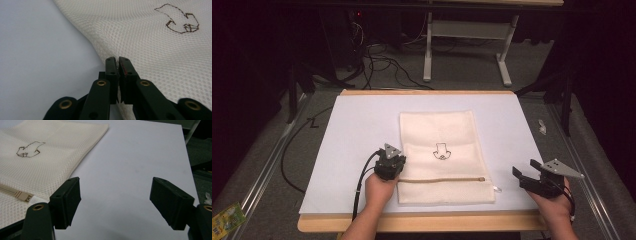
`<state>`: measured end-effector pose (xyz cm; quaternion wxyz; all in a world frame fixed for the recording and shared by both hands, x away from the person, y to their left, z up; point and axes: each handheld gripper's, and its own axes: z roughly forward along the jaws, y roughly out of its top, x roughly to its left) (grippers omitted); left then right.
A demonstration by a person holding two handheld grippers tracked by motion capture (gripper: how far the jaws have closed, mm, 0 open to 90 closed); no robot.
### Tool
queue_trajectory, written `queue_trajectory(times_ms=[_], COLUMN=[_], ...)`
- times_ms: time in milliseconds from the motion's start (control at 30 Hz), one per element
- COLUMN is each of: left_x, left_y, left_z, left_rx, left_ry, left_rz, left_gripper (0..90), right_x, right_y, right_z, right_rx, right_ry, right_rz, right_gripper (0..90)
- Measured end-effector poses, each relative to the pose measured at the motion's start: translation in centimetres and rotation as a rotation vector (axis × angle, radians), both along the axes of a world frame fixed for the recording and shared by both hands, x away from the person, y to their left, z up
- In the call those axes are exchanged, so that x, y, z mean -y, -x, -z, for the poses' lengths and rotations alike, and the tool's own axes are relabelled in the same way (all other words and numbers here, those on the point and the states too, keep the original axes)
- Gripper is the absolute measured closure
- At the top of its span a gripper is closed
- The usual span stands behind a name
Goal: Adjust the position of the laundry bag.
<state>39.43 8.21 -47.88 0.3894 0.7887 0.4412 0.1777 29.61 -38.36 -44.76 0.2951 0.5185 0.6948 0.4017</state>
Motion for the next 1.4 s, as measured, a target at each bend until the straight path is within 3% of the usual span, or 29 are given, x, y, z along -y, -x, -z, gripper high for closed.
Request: queue_trajectory(times_ms=[100,167,200,233,300,333,367,400,433,467,500,567,633,667,700,733,833,933,1033,1133,1233,1400], left_x=[-0.7,-1.9,-1.9,-2.8,-3.3,-3.7,-4.2,-4.2,-4.4,-4.4,-4.3,-4.1,-3.3,-3.3,-3.1,-3.1,-2.8,-2.7,-2.7,-2.7,-2.7,-2.6], left_y=[0.6,2.0,2.0,3.0,3.5,3.8,3.9,3.9,3.7,3.6,3.5,3.5,3.7,3.7,3.8,3.8,3.9,3.9,3.8,3.8,3.8,3.7], left_z=[-1.0,-2.4,-2.4,-2.8,-2.8,-2.6,-2.5,-2.5,-2.6,-2.6,-2.6,-2.5,-2.4,-2.4,-2.4,-2.4,-2.5,-2.5,-2.5,-2.5,-2.5,-2.6], left_rx=[0.025,0.090,0.090,0.144,0.162,0.171,0.151,0.151,0.147,0.152,0.145,0.141,0.147,0.147,0.150,0.152,0.160,0.162,0.154,0.156,0.158,0.164], left_ry=[0.025,0.030,0.030,0.031,0.035,0.041,0.053,0.053,0.061,0.076,0.095,0.097,0.065,0.065,0.066,0.069,0.071,0.069,0.091,0.104,0.097,0.108], left_rz=[-0.001,0.002,0.002,0.008,0.008,0.007,0.004,0.004,-0.001,-0.006,-0.004,0.004,0.040,0.040,0.049,0.058,0.081,0.085,0.086,0.092,0.102,0.125], left_gripper=[71.3,56.8,53.6,49.5,47.9,46.8,46.3,44.8,44.8,43.8,43.3,42.6,41.9,41.5,41.3,41.3,40.2,39.7,38.8,38.6,38.6,38.5], right_x=[-0.3,-0.8,-1.0,-1.2,-1.4,-1.6,-2.7,-2.7,-3.1,-4.0,-5.3,-6.7,-7.9,-7.9,-8.7,-8.7,-8.0,-7.3,-7.1,-7.1,-7.1,-7.4], right_y=[0.1,0.2,0.3,0.3,0.3,0.3,0.2,0.2,0.2,-0.1,-0.6,-1.0,-1.4,-1.4,-1.7,-1.7,-1.2,-1.0,-1.5,-2.0,-2.0,-1.9], right_z=[0.0,-0.1,-0.2,-0.3,-0.5,-0.6,-0.8,-0.8,-0.8,-0.8,-0.6,-0.1,0.9,0.9,2.3,2.3,0.9,0.6,1.9,2.4,2.7,2.6], right_rx=[-0.005,0.006,0.005,0.012,0.012,0.016,0.002,0.002,-0.011,-0.037,-0.080,-0.112,-0.166,-0.166,-0.232,-0.232,-0.159,-0.149,-0.233,-0.276,-0.278,-0.290], right_ry=[0.001,0.009,0.002,-0.002,-0.005,-0.007,-0.024,-0.024,-0.019,-0.011,-0.016,0.006,0.039,0.039,0.095,0.095,0.070,0.067,0.053,0.026,0.025,0.028], right_rz=[-0.017,-0.040,-0.044,-0.059,-0.070,-0.090,-0.143,-0.143,-0.163,-0.200,-0.239,-0.272,-0.310,-0.310,-0.334,-0.334,-0.291,-0.243,-0.226,-0.229,-0.241,-0.276], right_gripper=[27.4,31.4,33.2,37.5,41.1,48.4,73.6,73.6,87.8,90.0,90.0,90.0,90.0,90.0,90.0,90.0,77.5,73.3,65.5,58.6,60.0,74.5])
